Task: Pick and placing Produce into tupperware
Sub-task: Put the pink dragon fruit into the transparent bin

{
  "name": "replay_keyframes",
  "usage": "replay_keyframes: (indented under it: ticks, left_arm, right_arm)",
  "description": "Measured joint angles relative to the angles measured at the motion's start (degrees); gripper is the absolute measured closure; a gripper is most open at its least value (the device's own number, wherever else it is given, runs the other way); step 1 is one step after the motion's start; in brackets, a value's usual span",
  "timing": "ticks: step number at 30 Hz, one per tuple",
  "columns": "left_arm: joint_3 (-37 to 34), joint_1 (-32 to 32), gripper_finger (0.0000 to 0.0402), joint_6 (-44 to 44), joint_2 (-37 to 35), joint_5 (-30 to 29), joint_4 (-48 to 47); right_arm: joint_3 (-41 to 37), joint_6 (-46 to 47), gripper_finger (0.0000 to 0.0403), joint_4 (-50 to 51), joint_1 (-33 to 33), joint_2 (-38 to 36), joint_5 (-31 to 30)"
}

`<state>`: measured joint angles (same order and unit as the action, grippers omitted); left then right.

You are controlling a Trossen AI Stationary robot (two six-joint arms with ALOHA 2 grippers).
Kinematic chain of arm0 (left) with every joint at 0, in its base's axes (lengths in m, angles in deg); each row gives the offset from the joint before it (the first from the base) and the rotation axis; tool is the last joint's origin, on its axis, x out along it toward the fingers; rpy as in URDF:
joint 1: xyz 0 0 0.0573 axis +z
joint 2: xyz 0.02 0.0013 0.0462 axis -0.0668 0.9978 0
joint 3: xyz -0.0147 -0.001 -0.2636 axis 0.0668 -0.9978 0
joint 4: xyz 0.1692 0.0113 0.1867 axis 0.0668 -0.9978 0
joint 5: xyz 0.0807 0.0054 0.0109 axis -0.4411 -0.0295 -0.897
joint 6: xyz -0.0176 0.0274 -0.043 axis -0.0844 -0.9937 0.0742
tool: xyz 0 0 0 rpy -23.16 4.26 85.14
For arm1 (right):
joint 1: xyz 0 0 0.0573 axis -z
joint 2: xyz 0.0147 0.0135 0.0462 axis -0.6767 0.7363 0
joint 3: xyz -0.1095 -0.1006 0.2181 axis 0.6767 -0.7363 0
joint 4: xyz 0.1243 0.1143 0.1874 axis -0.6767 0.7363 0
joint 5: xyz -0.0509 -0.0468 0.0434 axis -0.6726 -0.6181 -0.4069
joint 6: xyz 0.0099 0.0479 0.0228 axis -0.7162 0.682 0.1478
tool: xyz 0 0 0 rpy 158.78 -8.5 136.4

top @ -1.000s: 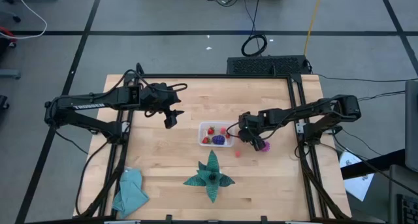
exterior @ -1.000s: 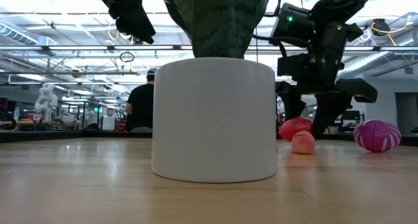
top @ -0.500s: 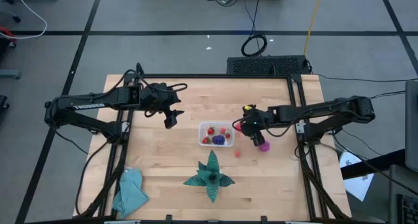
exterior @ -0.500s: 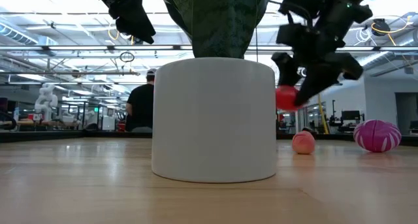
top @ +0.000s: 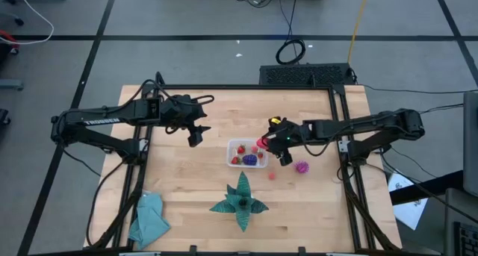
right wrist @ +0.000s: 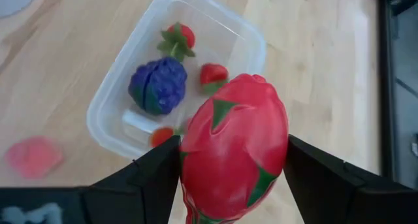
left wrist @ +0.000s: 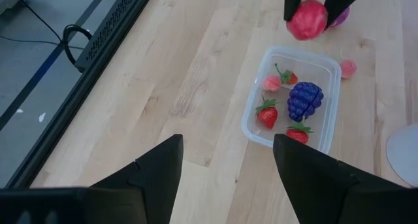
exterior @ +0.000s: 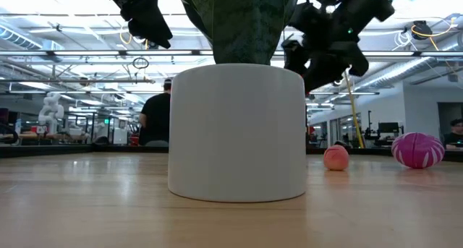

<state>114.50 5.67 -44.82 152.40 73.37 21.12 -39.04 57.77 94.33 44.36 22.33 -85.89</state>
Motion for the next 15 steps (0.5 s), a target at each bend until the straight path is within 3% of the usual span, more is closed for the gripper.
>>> replay_keyframes:
  ticks: [15]
  left_arm:
    - [0.00, -1.72, 0.0158, 0.17, 0.00, 0.00, -0.11]
  right_arm:
    - [-0.04, -0.09, 0.0163, -6.43, -0.02, 9.50, 4.82]
